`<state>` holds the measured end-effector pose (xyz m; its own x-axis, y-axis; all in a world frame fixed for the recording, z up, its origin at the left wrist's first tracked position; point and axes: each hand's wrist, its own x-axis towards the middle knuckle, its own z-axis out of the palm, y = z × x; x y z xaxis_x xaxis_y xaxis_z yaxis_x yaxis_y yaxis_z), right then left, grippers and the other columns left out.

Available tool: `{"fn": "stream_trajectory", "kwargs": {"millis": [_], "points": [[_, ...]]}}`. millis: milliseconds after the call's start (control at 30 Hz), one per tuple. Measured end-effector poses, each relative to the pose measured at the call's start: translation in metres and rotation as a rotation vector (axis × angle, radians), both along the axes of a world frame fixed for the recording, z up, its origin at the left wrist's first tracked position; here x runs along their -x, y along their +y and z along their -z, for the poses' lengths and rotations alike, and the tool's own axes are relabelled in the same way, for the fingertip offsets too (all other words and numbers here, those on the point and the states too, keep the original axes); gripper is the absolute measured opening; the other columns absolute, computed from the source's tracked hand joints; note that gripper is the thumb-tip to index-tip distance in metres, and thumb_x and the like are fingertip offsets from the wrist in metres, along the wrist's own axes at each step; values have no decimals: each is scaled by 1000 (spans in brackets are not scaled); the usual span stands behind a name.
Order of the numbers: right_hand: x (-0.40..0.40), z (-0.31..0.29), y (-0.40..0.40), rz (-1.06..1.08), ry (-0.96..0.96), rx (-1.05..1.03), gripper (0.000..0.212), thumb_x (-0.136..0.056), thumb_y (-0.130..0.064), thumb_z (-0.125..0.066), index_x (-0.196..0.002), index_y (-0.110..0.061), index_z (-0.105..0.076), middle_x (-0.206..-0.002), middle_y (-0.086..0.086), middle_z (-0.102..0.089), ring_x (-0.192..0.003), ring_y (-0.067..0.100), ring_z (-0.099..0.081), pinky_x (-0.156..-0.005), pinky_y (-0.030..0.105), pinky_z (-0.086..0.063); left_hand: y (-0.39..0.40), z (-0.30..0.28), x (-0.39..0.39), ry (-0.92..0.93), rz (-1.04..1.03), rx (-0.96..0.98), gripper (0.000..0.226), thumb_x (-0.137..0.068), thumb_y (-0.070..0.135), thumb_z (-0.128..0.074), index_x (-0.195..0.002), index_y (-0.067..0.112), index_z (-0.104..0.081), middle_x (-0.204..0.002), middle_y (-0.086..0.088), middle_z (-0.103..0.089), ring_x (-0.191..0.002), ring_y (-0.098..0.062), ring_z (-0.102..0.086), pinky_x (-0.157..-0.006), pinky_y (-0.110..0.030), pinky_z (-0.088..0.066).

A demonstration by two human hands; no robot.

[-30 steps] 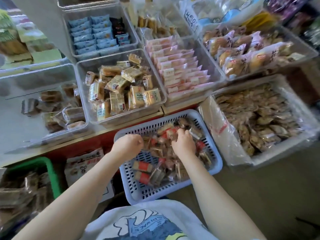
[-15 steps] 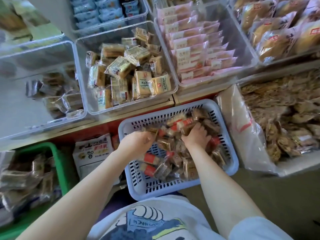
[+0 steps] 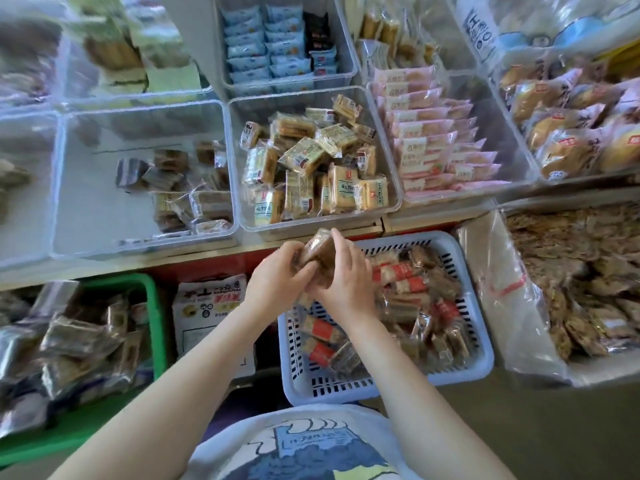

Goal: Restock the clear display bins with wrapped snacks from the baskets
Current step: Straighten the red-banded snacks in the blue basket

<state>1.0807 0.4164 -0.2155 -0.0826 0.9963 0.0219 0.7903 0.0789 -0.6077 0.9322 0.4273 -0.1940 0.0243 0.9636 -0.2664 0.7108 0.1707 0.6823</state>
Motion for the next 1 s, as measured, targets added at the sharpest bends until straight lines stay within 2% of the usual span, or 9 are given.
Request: {"fn": "stream_trajectory", "kwargs": {"millis": [100, 200, 333, 467, 600, 700, 833, 933, 1000], "points": [[31, -9, 13, -160, -48, -64, 92, -88, -60, -59, -156, -12, -20, -155, 8, -36, -145, 21, -31, -116, 40, -24, -9, -18, 48, -15, -148, -159, 29, -88, 39, -69, -112, 26, -60, -88, 13, -67, -79, -9, -64, -73, -37, -55], [65, -15, 32, -283, -138, -59, 77, -94, -33, -62, -157, -20, -20, -162, 6, -22, -151, 22, -17, -123, 45, -17, -13, -33, 98, 23, -326, -302, 29, -90, 37, -68, -114, 22, -60, -84, 10, -66, -72, -10, -62, -65, -32, -51], [104, -13, 47, -404, -331, 58, 73, -95, -28, -54, -157, -27, -14, -166, 5, -12, -154, 25, -2, -124, 50, 0, 2, -32, 152, 114, -442, -387, 33, -94, 29, -64, -123, 15, -56, -98, 6, -62, -78, -14, -59, -68, -32, -48], [112, -5, 45, -388, -456, 93, 83, -94, -28, -51, -158, -28, 2, -167, 3, -7, -154, 24, 6, -123, 51, 9, 25, -10, 188, 221, -400, -307, 39, -93, 14, -57, -132, 11, -52, -122, -10, -57, -102, -26, -57, -83, -35, -48], [111, -8, 47, -415, -484, 127, 85, -94, -27, -48, -157, -30, 8, -167, 2, 0, -153, 22, 11, -122, 50, 11, 31, 1, 198, 471, -137, 82, 37, -100, 36, -33, -101, 15, -64, -100, -8, -64, -93, -26, -56, -86, -41, -39], [111, -8, 48, -438, -516, 142, 87, -94, -29, -48, -157, -30, 11, -167, 2, 3, -153, 22, 13, -122, 51, 11, 22, -3, 193, 469, -139, -20, 42, -98, 44, -35, -104, 18, -68, -102, -2, -66, -100, -25, -59, -91, -43, -40], [109, -14, 46, -402, -328, 85, 75, -95, -21, -50, -159, -22, -12, -167, 5, -10, -154, 22, 3, -124, 48, 3, -4, -21, 150, 261, -141, -342, 28, -97, 34, -54, -112, 15, -68, -108, -1, -67, -98, -22, -60, -81, -36, -47], [83, -14, 31, -196, -184, -77, 58, -90, -12, -54, -147, -14, -42, -154, 12, -36, -148, 29, -24, -122, 48, -19, -9, -27, 110, 179, -40, -204, 23, -98, 37, -52, -111, 23, -65, -98, 9, -64, -84, -14, -60, -68, -30, -48], [46, -4, 21, -24, -210, -16, 51, -90, -14, -56, -140, -12, -48, -145, 13, -46, -138, 31, -37, -115, 48, -34, -4, -16, 86, 191, 107, -67, 23, -99, 40, -50, -113, 27, -63, -89, 16, -57, -79, -10, -57, -65, -29, -48]]}}
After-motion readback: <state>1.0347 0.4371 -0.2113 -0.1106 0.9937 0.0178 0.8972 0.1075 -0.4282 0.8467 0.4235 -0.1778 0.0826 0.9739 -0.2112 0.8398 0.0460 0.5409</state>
